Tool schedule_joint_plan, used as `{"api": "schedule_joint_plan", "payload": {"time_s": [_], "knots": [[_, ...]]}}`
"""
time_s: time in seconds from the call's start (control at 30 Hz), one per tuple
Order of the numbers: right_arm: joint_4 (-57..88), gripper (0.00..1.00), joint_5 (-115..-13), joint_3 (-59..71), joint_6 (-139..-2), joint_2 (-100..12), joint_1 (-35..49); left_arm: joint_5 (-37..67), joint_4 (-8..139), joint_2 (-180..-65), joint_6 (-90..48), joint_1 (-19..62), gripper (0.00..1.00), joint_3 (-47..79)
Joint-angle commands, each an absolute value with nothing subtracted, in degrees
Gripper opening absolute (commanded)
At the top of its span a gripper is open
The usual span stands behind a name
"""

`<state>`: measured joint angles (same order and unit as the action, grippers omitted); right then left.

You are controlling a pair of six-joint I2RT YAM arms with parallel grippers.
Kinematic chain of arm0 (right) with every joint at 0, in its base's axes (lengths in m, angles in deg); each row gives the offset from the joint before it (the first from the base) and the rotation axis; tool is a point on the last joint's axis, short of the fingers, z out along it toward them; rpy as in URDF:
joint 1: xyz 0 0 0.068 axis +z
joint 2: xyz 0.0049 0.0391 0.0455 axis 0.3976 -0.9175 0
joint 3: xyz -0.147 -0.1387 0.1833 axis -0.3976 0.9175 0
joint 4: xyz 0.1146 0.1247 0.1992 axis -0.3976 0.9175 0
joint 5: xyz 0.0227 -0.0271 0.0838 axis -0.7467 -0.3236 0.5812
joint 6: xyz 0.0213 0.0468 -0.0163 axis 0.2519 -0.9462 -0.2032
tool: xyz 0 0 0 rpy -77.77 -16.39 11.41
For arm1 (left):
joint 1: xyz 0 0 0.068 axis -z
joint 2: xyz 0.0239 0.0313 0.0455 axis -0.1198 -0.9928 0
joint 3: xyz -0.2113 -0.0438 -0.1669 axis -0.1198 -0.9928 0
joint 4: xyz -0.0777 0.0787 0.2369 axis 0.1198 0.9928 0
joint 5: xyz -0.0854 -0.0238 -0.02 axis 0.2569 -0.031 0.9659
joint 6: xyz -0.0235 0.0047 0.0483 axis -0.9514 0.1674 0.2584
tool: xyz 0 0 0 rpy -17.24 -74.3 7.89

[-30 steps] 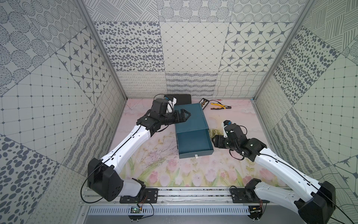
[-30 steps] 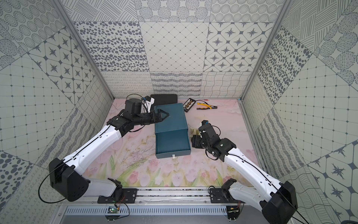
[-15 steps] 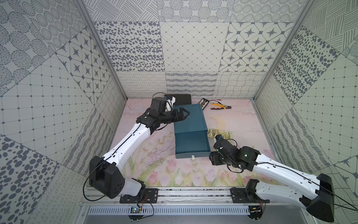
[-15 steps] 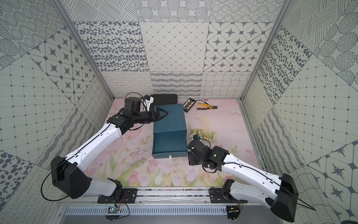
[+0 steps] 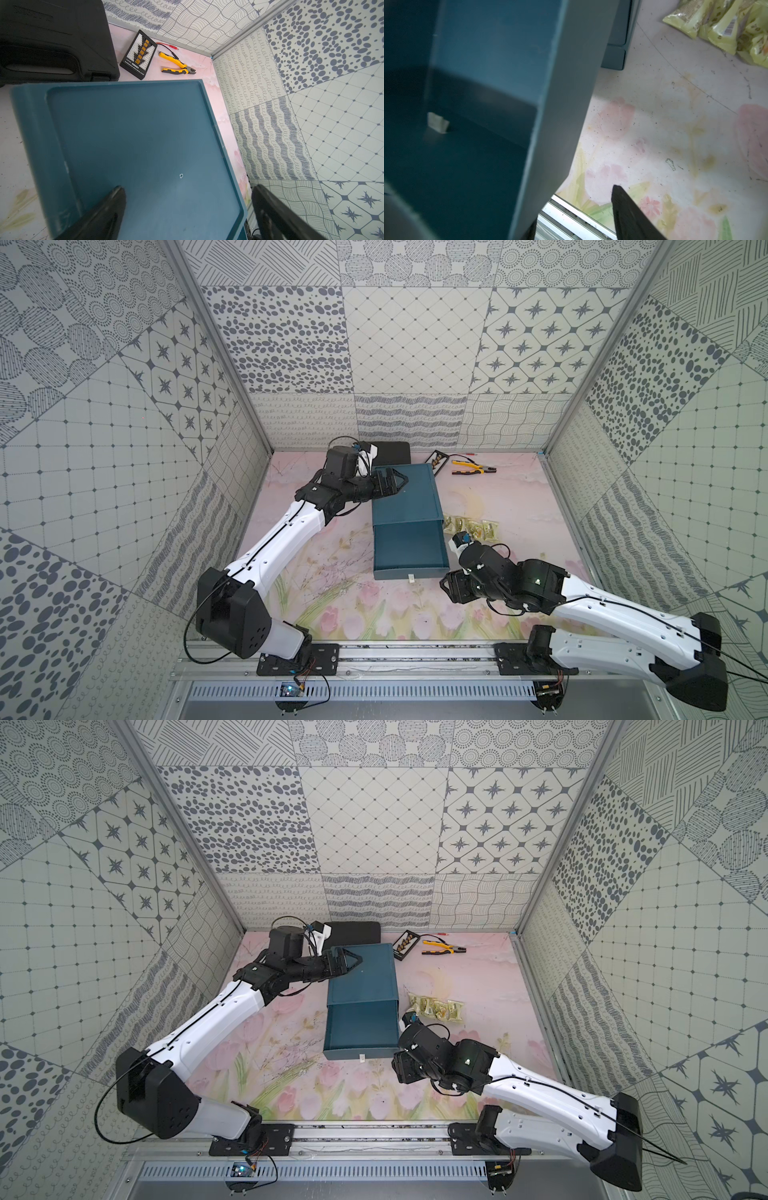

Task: Take the cookies out of the drawer
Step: Close the drawer in the storage box.

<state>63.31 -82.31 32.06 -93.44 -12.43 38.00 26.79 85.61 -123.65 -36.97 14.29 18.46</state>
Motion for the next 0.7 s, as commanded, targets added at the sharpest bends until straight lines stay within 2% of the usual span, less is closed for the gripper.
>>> {"api": "schedule_joint_plan", "payload": {"time_s": [0.0,0.1,0.23,0.43,0.67], "knots": [[57.9,0.60,-80.0,30.0,-92.3,-12.2,38.2,25.8,90.6,-124.6,-37.0,13.8,0.99,17.8],[55.2,0.60,-79.4,29.2,-92.5,-13.8,38.2,26.2,90.1,-124.9,-37.4,13.7,0.99,17.5],[53.9,0.58,-83.6,27.9,-93.4,-16.8,37.3,27.3,88.8,-125.0,-38.1,13.8,0.99,16.7],[48.9,0.50,-85.3,27.4,-93.5,-19.3,33.2,28.6,89.0,-125.1,-37.5,13.8,0.99,17.0],[43.6,0.45,-84.1,25.2,-91.8,-22.1,29.7,29.4,89.2,-125.0,-37.1,13.8,0.99,17.0]]}}
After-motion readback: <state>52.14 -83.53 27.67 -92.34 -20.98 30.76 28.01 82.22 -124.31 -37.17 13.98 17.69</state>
